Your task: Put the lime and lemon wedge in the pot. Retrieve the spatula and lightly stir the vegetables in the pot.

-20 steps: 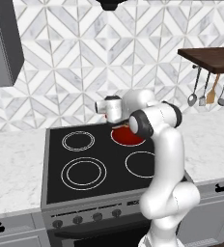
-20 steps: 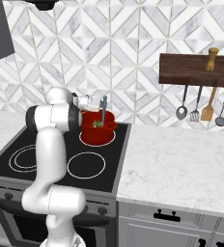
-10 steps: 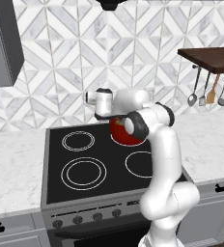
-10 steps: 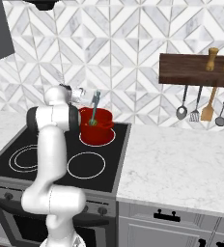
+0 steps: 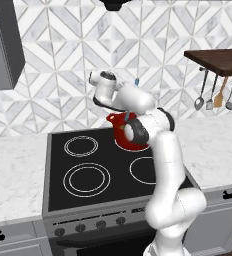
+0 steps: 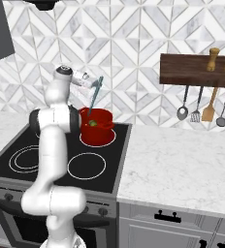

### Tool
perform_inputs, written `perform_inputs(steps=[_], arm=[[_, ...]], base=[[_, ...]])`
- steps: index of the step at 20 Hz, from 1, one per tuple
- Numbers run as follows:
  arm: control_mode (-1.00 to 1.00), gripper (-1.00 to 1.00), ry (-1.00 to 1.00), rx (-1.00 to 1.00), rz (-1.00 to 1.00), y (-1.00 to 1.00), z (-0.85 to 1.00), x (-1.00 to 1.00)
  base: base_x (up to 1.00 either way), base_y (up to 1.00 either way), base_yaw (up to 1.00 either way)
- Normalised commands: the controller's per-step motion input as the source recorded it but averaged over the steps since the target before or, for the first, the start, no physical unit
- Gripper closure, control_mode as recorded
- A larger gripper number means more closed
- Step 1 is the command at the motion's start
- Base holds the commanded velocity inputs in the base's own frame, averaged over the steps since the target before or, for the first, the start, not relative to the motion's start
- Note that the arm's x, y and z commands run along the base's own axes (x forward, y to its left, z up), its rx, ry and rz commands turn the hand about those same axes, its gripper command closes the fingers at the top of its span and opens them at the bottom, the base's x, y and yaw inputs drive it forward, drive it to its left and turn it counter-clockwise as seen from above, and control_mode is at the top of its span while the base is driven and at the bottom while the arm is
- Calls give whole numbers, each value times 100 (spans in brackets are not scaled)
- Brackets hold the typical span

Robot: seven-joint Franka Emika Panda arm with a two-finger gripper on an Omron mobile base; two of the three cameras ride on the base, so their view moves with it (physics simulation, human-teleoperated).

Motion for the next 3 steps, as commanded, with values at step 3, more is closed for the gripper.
perform_inputs(steps=[3], arm=[[-100,100,13,-3,-9,0,-4,5]], base=[[0,0,0]])
